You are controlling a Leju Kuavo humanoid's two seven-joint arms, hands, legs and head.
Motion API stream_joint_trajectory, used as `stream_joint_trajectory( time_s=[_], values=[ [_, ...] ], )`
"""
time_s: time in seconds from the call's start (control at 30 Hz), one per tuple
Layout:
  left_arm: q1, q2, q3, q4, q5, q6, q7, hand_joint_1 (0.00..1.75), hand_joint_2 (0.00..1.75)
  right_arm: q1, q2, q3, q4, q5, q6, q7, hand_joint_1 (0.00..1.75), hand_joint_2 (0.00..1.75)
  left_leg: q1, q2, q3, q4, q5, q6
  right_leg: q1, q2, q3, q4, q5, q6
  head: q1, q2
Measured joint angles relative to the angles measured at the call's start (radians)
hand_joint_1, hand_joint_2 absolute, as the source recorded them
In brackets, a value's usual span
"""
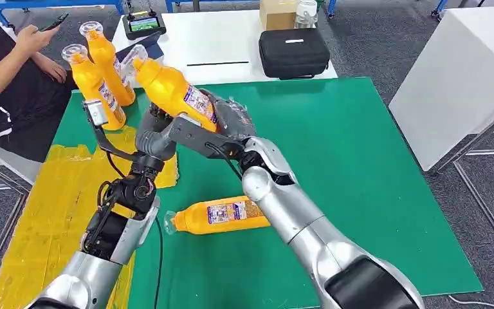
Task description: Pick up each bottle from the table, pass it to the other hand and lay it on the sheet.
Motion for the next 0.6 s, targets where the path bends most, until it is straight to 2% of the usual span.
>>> stream_joint_trajectory(
  time_s=[0.6],
  values=[
    [-0.029,-0.014,0.000,0.111,0.077,0.031,0.014,0.00,1.75,-0.059,-0.016,0.359,0.048,-0.253,-0.039,0.141,1.75,1.75,0.000,0.001,-0.001,0.000,0.000,0.000,0.000,0.001,-0.002,0.000,0.000,0.000,0.000,0.000]
  ],
)
